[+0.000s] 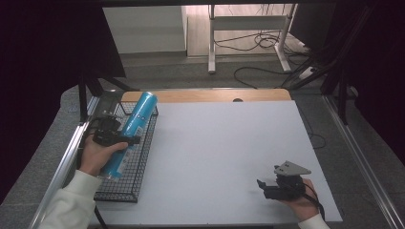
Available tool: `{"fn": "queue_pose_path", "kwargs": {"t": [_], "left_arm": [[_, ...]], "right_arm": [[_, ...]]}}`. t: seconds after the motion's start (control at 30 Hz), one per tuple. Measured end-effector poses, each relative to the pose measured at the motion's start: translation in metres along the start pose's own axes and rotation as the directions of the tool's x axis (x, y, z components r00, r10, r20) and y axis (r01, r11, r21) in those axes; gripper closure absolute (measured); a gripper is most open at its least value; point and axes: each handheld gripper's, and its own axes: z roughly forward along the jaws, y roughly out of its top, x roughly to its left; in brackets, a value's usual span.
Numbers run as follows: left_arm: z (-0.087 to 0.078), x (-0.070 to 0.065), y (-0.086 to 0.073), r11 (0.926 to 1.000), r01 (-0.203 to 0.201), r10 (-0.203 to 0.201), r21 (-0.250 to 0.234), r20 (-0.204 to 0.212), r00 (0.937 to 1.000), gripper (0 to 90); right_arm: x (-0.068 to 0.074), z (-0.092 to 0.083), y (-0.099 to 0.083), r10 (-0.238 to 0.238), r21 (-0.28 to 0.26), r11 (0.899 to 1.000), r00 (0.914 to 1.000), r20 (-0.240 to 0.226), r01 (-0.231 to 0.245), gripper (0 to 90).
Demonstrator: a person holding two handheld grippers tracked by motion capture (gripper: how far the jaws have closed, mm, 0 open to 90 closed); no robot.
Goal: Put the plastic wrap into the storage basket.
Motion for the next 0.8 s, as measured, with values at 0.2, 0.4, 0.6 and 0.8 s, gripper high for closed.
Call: {"fn": "queue_pose_path", "kwargs": {"t": [0.2, 0.4, 0.6, 0.8], "left_arm": [[0.004, 0.013, -0.007, 0.9988, 0.049, -0.049, 0.005, -0.014, 0.9987, 31.3], [0.009, 0.021, -0.012, 0.9975, 0.069, -0.069, 0.016, -0.032, 0.9971, 31.3], [0.017, 0.026, -0.016, 0.9957, 0.084, -0.082, 0.038, -0.054, 0.9952, 31.3], [0.026, 0.027, -0.017, 0.9938, 0.088, -0.083, 0.067, -0.077, 0.9936, 31.3]], "right_arm": [[0.0, 0.0, 0.0, -0.004, -0.002, 1.0, 1.0, 0.004, 0.004, 18.0], [0.001, 0.001, 0.0, -0.008, 0.005, 1.0, 1.0, 0.004, 0.008, 18.1], [0.001, 0.001, 0.0, -0.01, 0.007, 1.0, 0.9999, 0.005, 0.01, 18.0], [0.001, 0.002, 0.0, -0.013, 0.01, 1.0, 0.9999, 0.006, 0.013, 18.0]]}}
